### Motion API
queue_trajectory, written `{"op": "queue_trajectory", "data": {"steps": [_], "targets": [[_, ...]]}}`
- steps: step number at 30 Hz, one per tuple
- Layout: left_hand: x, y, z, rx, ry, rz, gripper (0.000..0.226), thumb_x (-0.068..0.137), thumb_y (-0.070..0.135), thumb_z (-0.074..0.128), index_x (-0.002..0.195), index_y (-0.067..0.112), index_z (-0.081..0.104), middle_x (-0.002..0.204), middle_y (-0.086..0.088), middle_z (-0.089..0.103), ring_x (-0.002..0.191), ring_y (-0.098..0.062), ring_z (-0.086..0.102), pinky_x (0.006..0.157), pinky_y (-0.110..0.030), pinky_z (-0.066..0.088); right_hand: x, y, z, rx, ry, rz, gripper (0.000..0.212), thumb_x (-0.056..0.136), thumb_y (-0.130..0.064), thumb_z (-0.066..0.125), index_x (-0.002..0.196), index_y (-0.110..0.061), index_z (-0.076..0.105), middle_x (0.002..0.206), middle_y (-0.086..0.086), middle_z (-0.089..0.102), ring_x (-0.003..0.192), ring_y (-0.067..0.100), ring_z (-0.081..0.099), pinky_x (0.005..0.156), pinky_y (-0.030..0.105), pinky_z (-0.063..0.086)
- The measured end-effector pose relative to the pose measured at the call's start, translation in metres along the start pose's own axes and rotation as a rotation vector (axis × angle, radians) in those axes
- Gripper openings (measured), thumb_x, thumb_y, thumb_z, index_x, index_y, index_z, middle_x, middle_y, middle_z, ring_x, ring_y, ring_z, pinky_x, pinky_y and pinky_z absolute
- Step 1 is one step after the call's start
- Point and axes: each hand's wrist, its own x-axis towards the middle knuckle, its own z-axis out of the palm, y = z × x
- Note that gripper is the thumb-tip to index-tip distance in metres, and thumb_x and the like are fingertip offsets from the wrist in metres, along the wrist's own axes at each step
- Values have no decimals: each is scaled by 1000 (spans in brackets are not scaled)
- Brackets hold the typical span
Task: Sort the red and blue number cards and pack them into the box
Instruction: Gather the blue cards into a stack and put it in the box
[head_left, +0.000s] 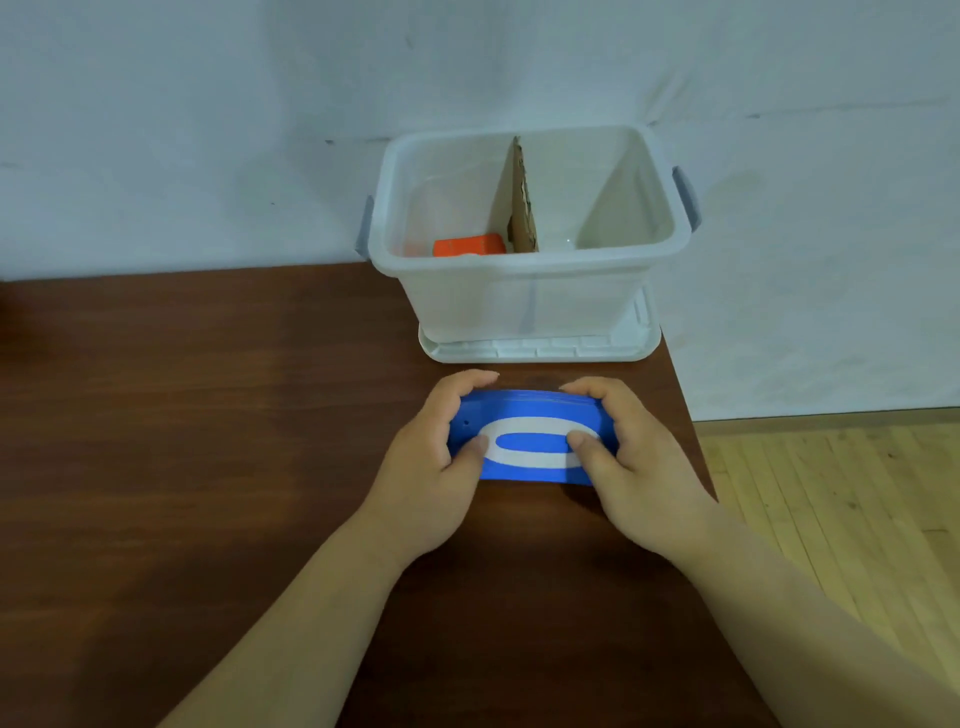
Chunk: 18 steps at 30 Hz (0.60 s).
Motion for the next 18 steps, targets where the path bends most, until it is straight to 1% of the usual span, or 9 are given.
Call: {"op": "queue_trajectory", "data": {"steps": [3, 5, 8, 11, 13, 15, 16, 17, 18], "targets": [[0, 30, -26, -36, -4, -13, 51, 98, 7, 60, 127, 48, 52, 120, 27, 57, 103, -10, 63, 89, -38, 57, -2, -34, -16, 161, -18, 100, 32, 101, -14, 56, 116, -42, 55, 102, -29, 63, 99, -8, 60, 74, 5, 45], [2, 54, -44, -57, -12, -45, 49, 98, 6, 56, 122, 48, 52, 112, 24, 59, 91, -19, 64, 82, -45, 56, -2, -63, -26, 219, -60, 126, 29, 101, -15, 56, 113, -41, 56, 97, -29, 63, 90, -5, 63, 68, 8, 47], [12, 90, -77, -60, -46, -63, 48, 98, 4, 52, 119, 46, 52, 107, 15, 59, 94, -19, 61, 82, -41, 54, 5, -105, -44, 192, -140, 132, 23, 103, -20, 53, 114, -39, 55, 93, -24, 66, 81, -3, 65, 63, 10, 46], [26, 126, -111, -91, -112, -76, 48, 98, 1, 52, 118, 44, 55, 113, 2, 61, 100, -23, 62, 83, -39, 54, 18, -146, -70, 36, -202, 77, 24, 104, -24, 49, 112, -45, 56, 101, -20, 63, 92, -7, 60, 72, 8, 42], [37, 144, -125, -77, -166, -79, 50, 95, 2, 53, 116, 47, 56, 116, 4, 62, 104, -25, 62, 89, -44, 54, 30, -165, -86, -16, -220, 9, 33, 104, -21, 48, 109, -53, 57, 103, -20, 61, 98, -4, 58, 77, 9, 41], [49, 161, -136, -79, -193, -68, 49, 87, 7, 55, 114, 48, 59, 116, 10, 62, 107, -25, 62, 94, -50, 52, 42, -181, -100, 55, -242, 4, 37, 103, -14, 49, 109, -50, 56, 101, -14, 64, 91, 7, 63, 76, 25, 51], [56, 168, -140, -92, -200, -67, 49, 83, 10, 55, 113, 47, 60, 117, 10, 63, 108, -26, 63, 96, -52, 52, 49, -187, -105, 103, -265, 14, 35, 101, -10, 50, 108, -43, 55, 98, -9, 66, 86, 15, 64, 74, 34, 52], [63, 173, -143, -102, -212, -66, 49, 81, 10, 55, 112, 47, 61, 118, 10, 65, 110, -25, 63, 97, -52, 52, 55, -192, -111, 142, -297, 16, 32, 100, -6, 51, 105, -37, 55, 93, -6, 66, 79, 18, 63, 70, 37, 51], [70, 177, -145, -111, -229, -63, 49, 80, 10, 54, 112, 47, 62, 119, 9, 66, 111, -24, 64, 97, -49, 52, 62, -195, -116, 157, -334, 18, 30, 99, -3, 52, 100, -33, 57, 85, -5, 64, 72, 17, 58, 66, 35, 48]]}}
